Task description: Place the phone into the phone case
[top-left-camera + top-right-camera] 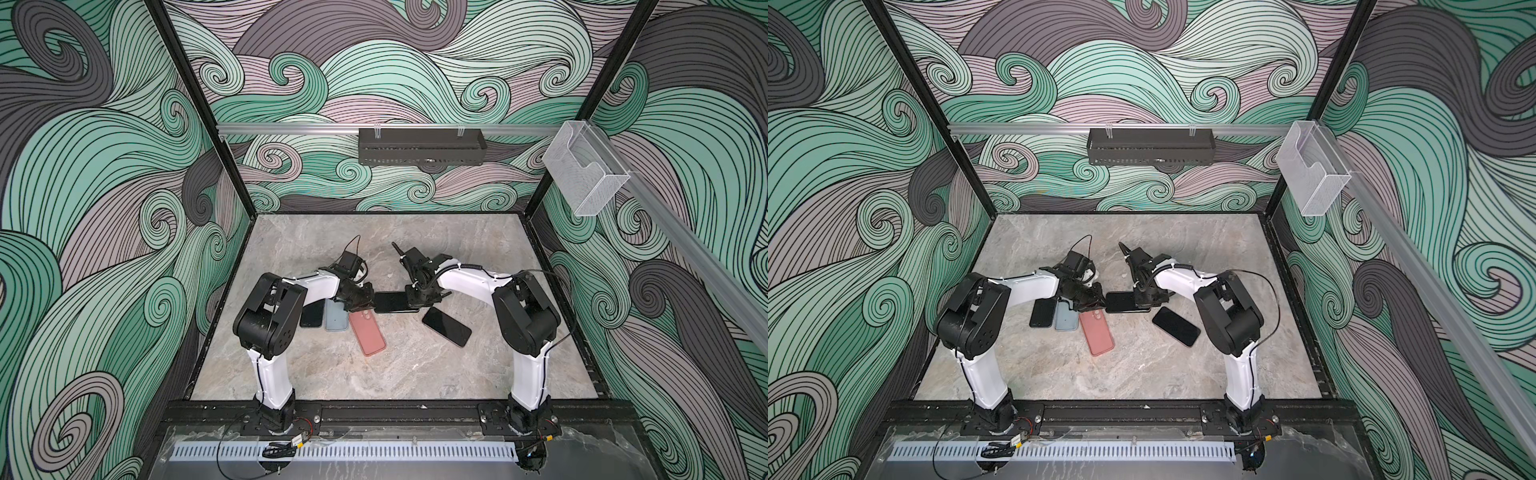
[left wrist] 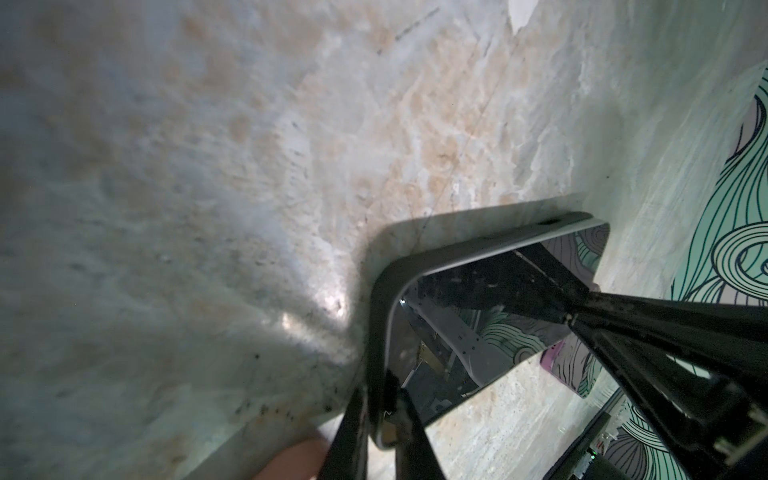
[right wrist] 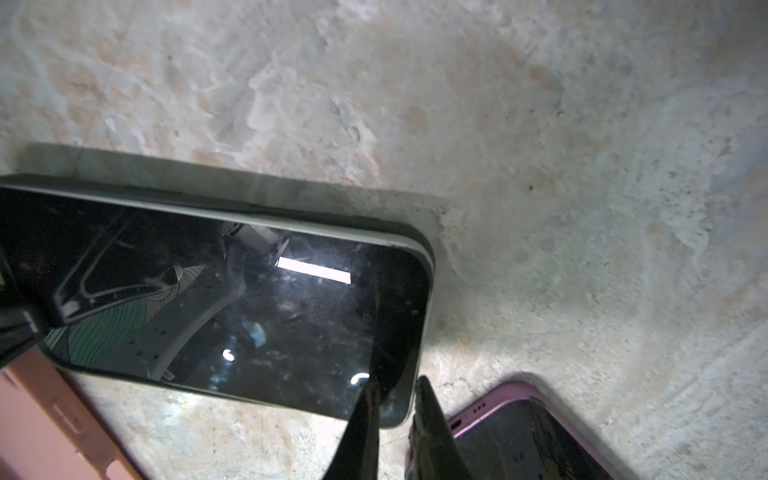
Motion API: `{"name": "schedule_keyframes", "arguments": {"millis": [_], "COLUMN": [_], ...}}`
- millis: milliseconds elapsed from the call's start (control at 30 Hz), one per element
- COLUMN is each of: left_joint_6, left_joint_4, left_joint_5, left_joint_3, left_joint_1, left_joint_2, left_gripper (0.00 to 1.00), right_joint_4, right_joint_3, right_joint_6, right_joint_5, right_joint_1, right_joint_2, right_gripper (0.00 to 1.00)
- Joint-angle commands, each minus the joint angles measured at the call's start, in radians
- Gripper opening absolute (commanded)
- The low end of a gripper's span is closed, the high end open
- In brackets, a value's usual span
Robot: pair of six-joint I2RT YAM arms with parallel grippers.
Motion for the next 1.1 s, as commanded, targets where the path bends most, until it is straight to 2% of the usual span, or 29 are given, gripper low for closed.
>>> {"name": "schedule_keyframes", "arguments": {"millis": [0,167,400,533,667,933,1067], "left_joint_6": [0.007,-0.011,-0.025,-0.02,-0.024,-0.02,-0.019], "left_joint_4": [-0.013,0.014,0.036,0.027,0.033,0.018,0.018], "left_joint_5": [-0.016,-0.008,-0.005,-0.013,-0.02,-0.041,-0.042], "left_joint_3": [0.018,0.013,0.01,0.017,0.016,0.015,0.012], "left_joint_1": [-0.011,-0.01,-0.011,-0.011,-0.011,-0.01,-0.009], "left_joint_2": [0.04,0.067,0.063,0.084,0.097,0.097,0.095], "left_gripper": [0.16,0.16,0.16,0.07,0.06,0.06,0.07], "right_joint_4": [-0.026,0.027,0.025,0.056,0.051,-0.04,-0.07], "right_joint_3": [-0.225,-0.233,-0.148,-0.142,-0.12,-0.086,-0.083], "right_joint_6": [0.002,-0.026,-0.077,-0.097,-0.113,-0.104,-0.112], "right_joint_5": [0.1,0.015,-0.068,-0.122,-0.171,-0.137,-0.131], "right_joint_1": [-0.001,0.001,0.0,-0.002,-0.003,-0.027,-0.033], "right_joint_2": [0.295,0.137,0.106,0.057,0.025,-0.051,-0.076], "right_gripper": [0.18,0.19,0.17,0.15,0.14,0.25,0.25]}}
